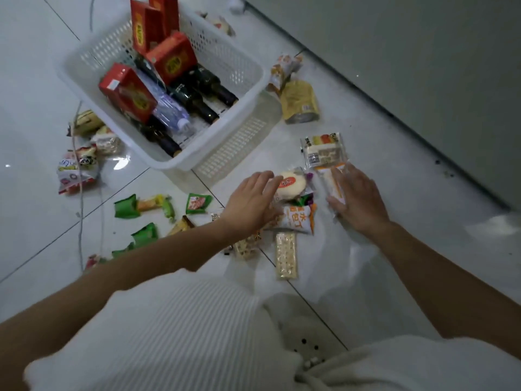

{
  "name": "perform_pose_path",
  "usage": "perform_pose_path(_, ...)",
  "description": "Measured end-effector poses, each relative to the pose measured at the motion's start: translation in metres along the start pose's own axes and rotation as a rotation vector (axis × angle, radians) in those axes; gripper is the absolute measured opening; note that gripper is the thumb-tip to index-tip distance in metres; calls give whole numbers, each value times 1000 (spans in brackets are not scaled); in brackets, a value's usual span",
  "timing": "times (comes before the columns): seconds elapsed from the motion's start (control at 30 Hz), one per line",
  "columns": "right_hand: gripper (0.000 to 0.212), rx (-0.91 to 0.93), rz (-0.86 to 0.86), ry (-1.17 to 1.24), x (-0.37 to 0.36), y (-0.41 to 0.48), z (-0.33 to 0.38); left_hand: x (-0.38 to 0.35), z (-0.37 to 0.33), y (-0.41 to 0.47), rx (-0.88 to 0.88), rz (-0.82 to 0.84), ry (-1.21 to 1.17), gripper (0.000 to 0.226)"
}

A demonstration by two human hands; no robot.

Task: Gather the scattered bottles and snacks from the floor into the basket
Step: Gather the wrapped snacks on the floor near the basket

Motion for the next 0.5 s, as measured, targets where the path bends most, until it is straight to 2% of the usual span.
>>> perform_pose_path(0.07, 68, -26, 0, 43, -11, -4, 5, -6, -20, 6, -131, -45, 30, 54)
perform_pose_path(0.13, 70, -72, -38, 104, -11, -12, 7, -17, -29, 8, -211, 8, 59, 55)
perform_pose_path(0.23, 77, -125, -49, 120, -11, -28, 6, -35, -25, 3, -134, 122, 67, 70)
perform_pose_path(0.37, 97, -354, -7, 134, -15, -41, -19, -48, -15, 0, -39, 172, 83, 65)
perform_pose_path(0.5, 68, -438, 101, 114, -17, -45, -36, -46, 2, 7, 28, 168, 36, 57)
Point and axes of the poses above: each hand's wrist, its own y-axis towards the middle knuckle, its own x-axis out of the back of the hand, z = x × y, the point moved 9 cm from there along y, towards the middle knuckle, and after that the axes turned 6 degrees about -z, right-handed, at the moved point
